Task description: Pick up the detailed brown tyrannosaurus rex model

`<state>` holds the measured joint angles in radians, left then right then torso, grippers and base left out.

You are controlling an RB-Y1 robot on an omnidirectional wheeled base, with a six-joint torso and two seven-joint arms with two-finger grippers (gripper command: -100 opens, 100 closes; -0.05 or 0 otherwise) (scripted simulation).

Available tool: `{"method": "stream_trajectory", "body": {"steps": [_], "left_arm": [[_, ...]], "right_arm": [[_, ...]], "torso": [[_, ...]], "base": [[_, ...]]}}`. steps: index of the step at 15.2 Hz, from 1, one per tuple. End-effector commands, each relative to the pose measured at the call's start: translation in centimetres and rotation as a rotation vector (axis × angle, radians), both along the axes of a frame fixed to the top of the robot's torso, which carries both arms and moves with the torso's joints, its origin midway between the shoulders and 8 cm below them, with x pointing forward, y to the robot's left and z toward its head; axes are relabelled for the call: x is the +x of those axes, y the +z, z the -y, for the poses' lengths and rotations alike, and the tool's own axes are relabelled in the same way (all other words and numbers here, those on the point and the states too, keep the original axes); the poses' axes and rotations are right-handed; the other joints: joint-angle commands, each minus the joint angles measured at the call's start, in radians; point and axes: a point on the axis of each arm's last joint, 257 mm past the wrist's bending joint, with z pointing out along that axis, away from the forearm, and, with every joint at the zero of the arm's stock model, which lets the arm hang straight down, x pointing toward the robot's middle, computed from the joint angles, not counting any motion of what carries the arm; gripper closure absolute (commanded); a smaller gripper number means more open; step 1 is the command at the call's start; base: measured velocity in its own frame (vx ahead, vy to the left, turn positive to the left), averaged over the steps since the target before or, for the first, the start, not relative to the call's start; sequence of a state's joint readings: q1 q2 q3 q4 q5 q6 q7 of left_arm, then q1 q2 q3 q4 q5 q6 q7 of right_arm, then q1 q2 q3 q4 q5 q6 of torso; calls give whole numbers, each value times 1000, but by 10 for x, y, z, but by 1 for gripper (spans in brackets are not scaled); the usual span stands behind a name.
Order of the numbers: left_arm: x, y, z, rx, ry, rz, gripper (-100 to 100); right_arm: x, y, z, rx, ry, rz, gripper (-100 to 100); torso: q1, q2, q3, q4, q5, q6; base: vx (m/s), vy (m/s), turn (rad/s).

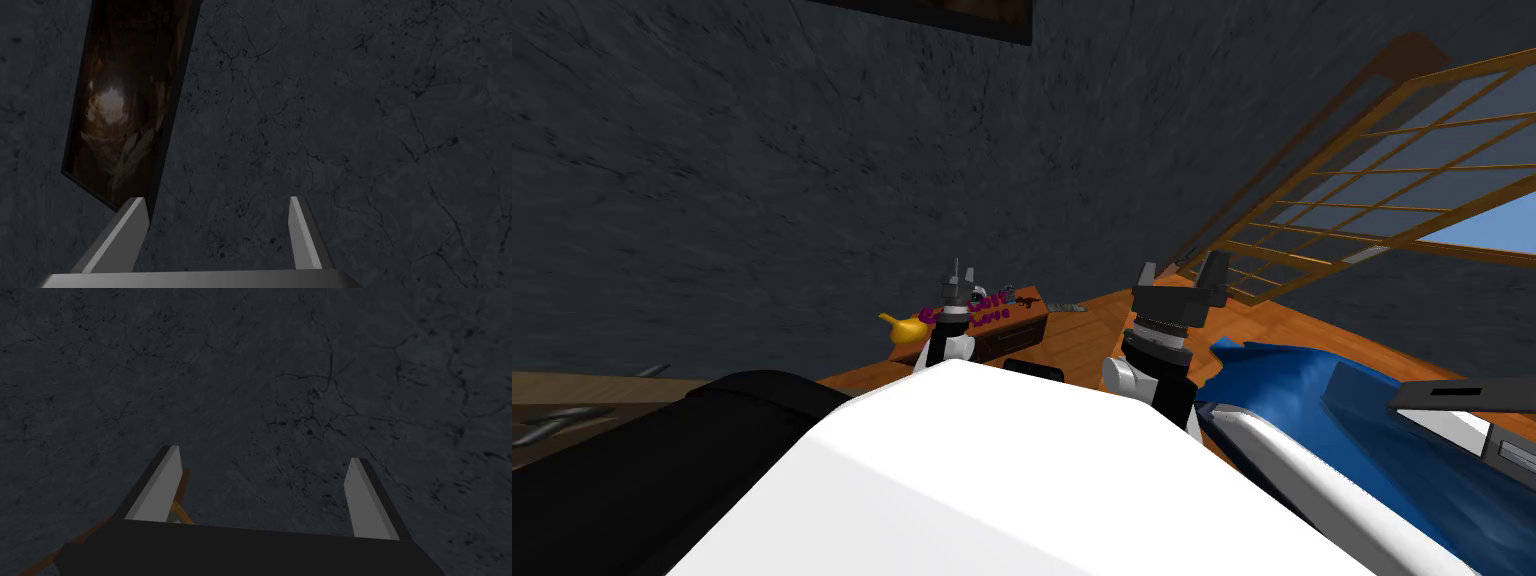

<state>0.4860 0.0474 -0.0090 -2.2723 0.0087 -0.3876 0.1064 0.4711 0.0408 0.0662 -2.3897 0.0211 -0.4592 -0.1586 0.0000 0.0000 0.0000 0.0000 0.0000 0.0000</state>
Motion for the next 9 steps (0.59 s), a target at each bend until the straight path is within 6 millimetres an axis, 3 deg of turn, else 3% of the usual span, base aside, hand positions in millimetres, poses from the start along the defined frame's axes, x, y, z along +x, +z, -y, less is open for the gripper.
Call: {"method": "stream_trajectory", "body": {"steps": [1,9], "left_arm": [[6,-8,-4,28,0,-33,-100],[33,-45,-44,60,68,-183,-100]], "right_arm": [[0,0,0,0,0,0,0],[0,0,0,0,0,0,0]], "torso": [[0,0,0,0,0,0],[-2,-1,-1,0,-1,0]], "base": [[5,-10,-83],[17,-34,-150]]}}
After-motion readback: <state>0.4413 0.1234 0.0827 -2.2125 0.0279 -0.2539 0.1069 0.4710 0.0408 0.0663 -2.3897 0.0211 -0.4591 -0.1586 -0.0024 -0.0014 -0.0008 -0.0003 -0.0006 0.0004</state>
